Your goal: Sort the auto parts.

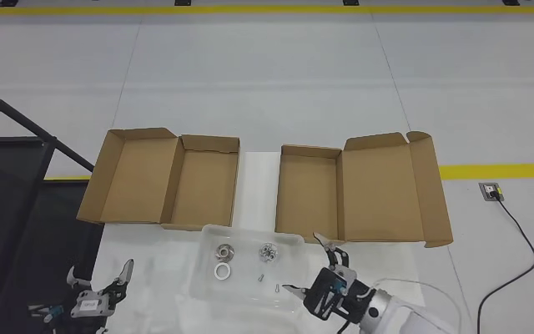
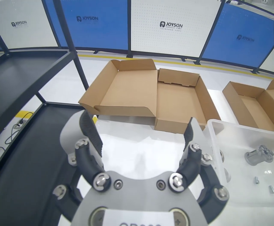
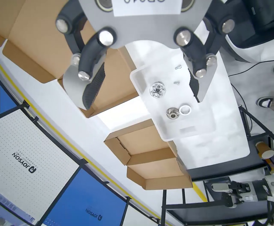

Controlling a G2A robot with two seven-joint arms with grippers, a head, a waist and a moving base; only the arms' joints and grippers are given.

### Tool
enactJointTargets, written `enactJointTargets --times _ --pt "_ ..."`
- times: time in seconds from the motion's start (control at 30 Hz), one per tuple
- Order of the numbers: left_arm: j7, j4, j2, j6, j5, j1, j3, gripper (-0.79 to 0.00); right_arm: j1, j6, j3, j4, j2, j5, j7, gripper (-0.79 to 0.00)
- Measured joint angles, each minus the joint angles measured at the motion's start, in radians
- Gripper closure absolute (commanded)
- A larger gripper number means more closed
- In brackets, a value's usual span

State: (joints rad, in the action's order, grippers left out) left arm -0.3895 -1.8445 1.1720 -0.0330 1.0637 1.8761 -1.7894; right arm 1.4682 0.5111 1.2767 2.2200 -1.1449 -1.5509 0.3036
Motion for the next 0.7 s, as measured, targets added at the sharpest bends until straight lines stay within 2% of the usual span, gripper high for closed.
enactJointTargets --times 0.4,0.53,0.7 --pt "0.007 -0.001 0.000 -0.007 -0.005 -0.004 0.002 -0.785 -0.003 0.025 -0.026 -0.006 0.000 -0.004 0.000 -0.785" --pt "0.009 -0.004 0.002 -0.016 0.007 -0.011 -0.003 -0.785 -0.084 0.081 -0.138 -0.040 -0.013 0.049 0.085 -0.785" --pt "0.012 -0.008 0.005 -0.021 0.024 -0.020 -0.008 -0.785 -0.262 0.079 -0.312 -0.121 -0.049 0.161 0.297 -0.785"
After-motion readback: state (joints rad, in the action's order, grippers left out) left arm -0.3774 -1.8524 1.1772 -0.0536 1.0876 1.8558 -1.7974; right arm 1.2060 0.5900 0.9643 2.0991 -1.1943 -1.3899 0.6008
